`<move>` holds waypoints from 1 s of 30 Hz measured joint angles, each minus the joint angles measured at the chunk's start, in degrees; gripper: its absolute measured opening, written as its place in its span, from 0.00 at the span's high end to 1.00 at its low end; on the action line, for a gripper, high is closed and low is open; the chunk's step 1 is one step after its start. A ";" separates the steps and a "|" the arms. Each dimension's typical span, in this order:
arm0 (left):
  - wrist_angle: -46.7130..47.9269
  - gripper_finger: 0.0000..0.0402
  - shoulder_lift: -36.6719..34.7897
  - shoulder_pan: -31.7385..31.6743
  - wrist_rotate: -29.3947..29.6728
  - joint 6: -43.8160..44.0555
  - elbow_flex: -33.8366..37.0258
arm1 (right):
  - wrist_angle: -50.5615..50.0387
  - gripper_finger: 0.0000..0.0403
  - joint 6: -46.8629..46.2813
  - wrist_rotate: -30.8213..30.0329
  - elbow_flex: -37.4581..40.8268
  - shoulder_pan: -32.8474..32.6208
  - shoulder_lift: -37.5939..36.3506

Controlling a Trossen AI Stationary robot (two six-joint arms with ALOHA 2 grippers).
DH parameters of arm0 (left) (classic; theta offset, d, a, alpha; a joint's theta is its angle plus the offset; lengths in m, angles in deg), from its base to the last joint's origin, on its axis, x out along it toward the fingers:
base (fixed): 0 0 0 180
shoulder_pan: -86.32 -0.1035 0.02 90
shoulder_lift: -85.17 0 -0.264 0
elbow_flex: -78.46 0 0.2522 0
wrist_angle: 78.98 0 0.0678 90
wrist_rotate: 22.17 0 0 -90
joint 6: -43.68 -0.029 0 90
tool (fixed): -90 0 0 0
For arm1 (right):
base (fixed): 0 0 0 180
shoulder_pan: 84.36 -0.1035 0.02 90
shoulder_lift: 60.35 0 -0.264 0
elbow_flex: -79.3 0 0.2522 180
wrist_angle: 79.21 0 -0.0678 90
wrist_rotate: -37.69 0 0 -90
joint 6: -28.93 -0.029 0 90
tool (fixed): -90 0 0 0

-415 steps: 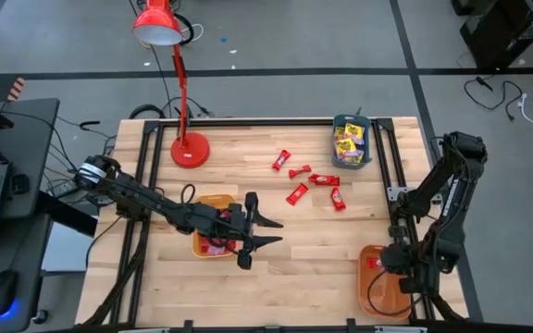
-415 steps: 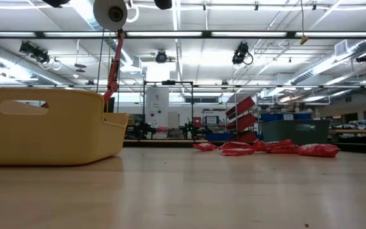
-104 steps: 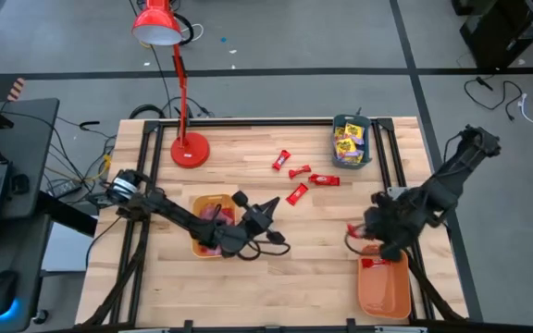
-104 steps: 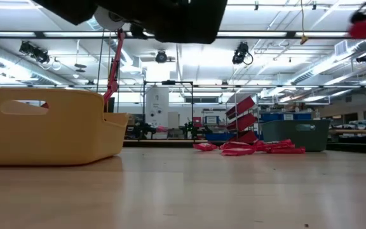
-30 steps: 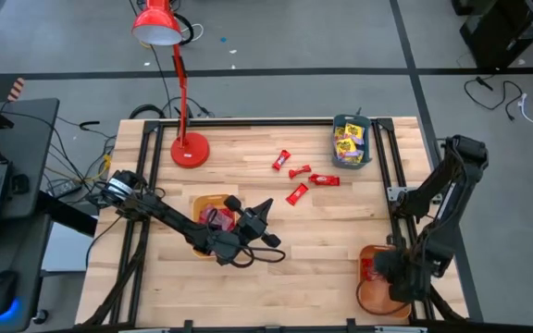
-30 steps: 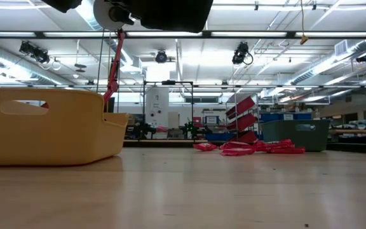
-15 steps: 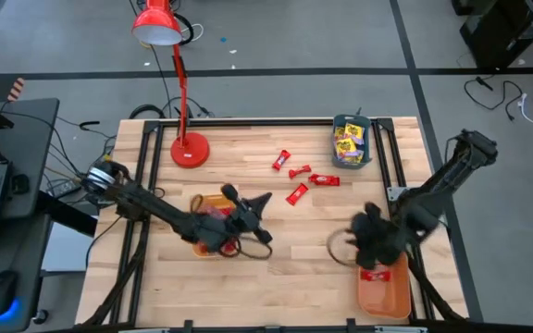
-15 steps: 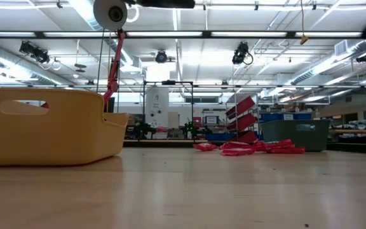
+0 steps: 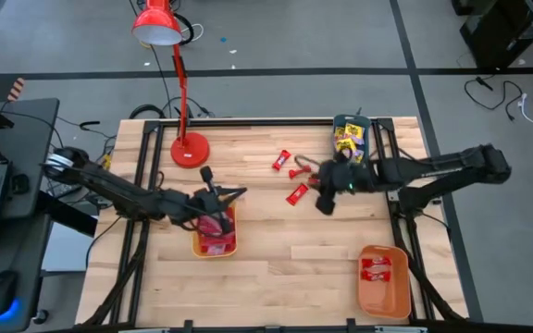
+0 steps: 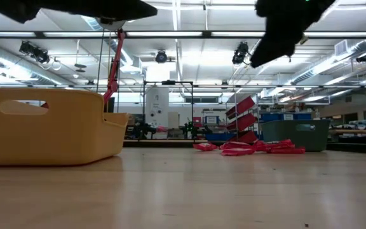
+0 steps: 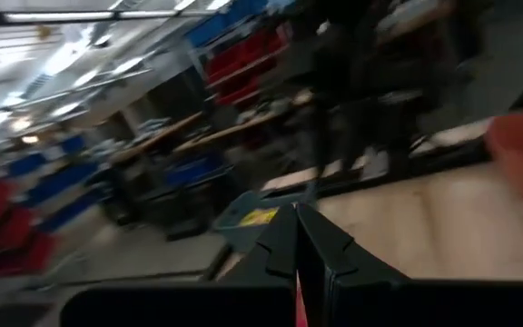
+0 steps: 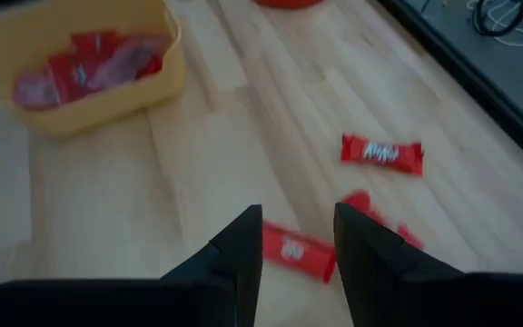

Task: Sort candy
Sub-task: Put the red chocolate into the orange bin

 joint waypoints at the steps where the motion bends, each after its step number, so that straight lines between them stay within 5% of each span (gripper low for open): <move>1: -0.52 1.00 -0.97 -0.05 -1.66 1.46 1.14 | 1.60 0.69 1.41 1.62 0.00 2.09 0.31; 7: -1.06 1.00 -5.95 0.01 -2.80 8.62 4.21 | 4.25 0.69 3.81 5.11 0.00 10.66 1.33; 13: -1.11 1.00 -10.02 -2.69 -0.75 6.91 3.16 | 4.09 0.69 3.89 8.04 0.00 15.15 5.35; 23: 10.18 1.00 -13.73 -14.88 -17.30 5.22 3.14 | -4.73 0.69 7.75 11.11 0.00 15.25 16.71; 30: 11.06 1.00 -13.76 -26.16 -27.22 3.60 3.14 | -7.22 0.66 13.26 9.37 0.02 14.86 18.30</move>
